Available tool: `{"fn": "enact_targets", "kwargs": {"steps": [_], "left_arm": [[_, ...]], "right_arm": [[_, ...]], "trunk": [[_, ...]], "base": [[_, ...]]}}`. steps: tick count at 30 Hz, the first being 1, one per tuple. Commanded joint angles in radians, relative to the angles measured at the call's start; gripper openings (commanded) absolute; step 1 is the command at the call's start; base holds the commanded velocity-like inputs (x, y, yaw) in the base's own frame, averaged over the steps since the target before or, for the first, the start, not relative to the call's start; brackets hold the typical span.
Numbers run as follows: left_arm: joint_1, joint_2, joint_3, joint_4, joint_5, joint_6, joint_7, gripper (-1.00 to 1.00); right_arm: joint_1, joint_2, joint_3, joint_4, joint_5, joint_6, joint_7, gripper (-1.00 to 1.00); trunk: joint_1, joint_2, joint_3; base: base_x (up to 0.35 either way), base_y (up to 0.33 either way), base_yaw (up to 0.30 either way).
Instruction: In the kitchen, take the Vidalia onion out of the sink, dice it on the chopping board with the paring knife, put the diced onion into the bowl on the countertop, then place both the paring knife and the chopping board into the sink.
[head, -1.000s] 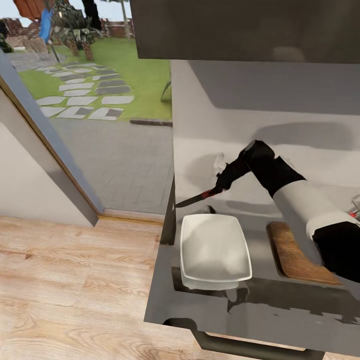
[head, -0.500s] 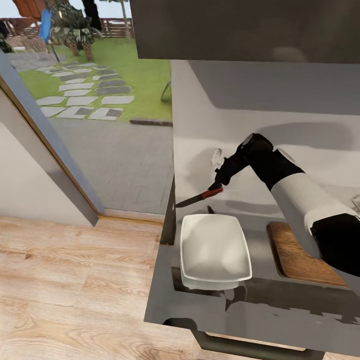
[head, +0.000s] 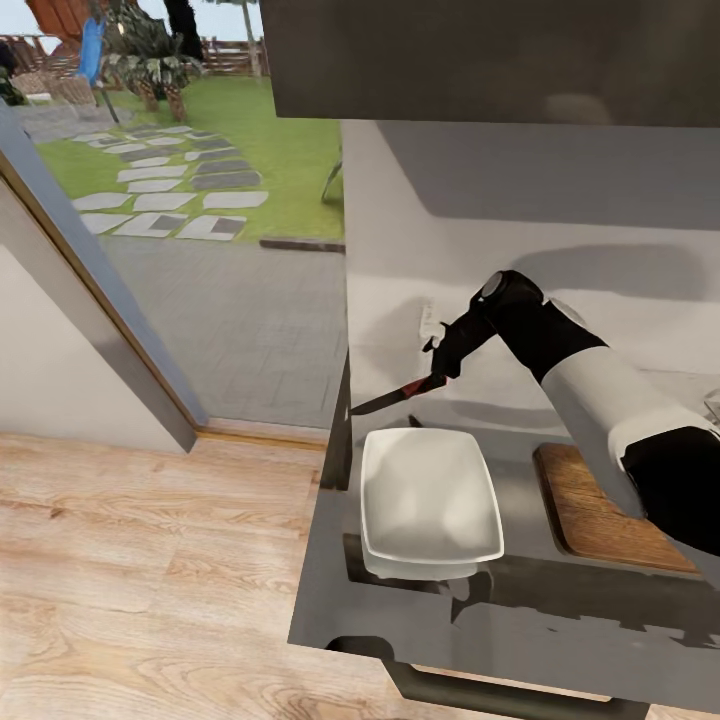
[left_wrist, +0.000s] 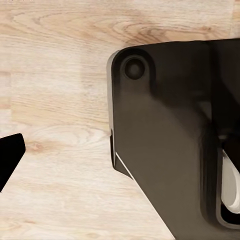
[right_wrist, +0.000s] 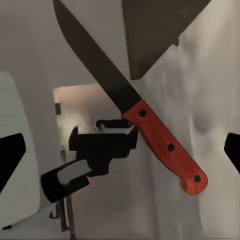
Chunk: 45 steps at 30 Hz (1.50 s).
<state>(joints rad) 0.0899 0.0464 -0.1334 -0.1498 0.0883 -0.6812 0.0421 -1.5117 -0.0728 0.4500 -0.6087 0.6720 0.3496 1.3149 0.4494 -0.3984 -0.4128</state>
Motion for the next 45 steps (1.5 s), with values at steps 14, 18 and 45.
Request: {"fn": "enact_targets", "kwargs": {"steps": [14, 18, 45], "left_arm": [[0.001, 0.003, -0.008, 0.012, 0.014, 0.000, 0.005, 1.00], [0.001, 0.001, -0.008, 0.013, 0.014, 0.000, 0.005, 1.00], [0.001, 0.000, -0.009, 0.033, 0.015, 0.000, 0.005, 1.00]], "right_arm": [[-0.001, -0.053, 0.004, -0.005, 0.003, -0.061, 0.047, 1.00], [-0.001, -0.059, 0.005, -0.005, 0.002, -0.064, 0.049, 1.00], [0.002, -0.052, 0.007, -0.002, -0.002, -0.064, 0.065, 1.00]], "trunk": [[0.001, -0.002, -0.001], [0.001, -0.002, -0.001], [0.001, -0.002, -0.015]], "base": [[0.000, 0.000, 0.000], [0.014, 0.000, 0.000], [0.095, 0.000, 0.000]]}}
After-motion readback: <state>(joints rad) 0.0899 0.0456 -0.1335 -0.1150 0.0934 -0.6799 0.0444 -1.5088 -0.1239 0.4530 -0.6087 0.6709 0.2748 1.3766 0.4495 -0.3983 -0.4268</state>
